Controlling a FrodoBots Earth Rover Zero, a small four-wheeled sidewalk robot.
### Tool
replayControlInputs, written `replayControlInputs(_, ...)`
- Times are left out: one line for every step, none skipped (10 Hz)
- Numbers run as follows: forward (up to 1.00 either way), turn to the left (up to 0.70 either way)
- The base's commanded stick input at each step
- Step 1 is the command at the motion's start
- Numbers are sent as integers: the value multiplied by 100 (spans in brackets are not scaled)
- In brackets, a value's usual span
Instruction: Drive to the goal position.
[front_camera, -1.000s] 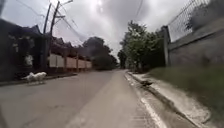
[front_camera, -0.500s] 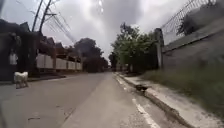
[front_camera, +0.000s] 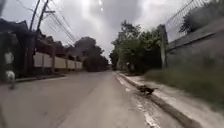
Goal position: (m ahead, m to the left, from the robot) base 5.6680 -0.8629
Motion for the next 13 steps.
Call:
replayControlInputs(70,0)
replayControlInputs(70,0)
replayControlInputs(70,0)
replayControlInputs(70,0)
replayControlInputs(70,0)
replayControlInputs(70,0)
replayControlInputs(70,0)
replayControlInputs(70,0)
replayControlInputs(70,0)
replayControlInputs(70,0)
replayControlInputs(70,0)
replayControlInputs(70,0)
replayControlInputs(70,0)
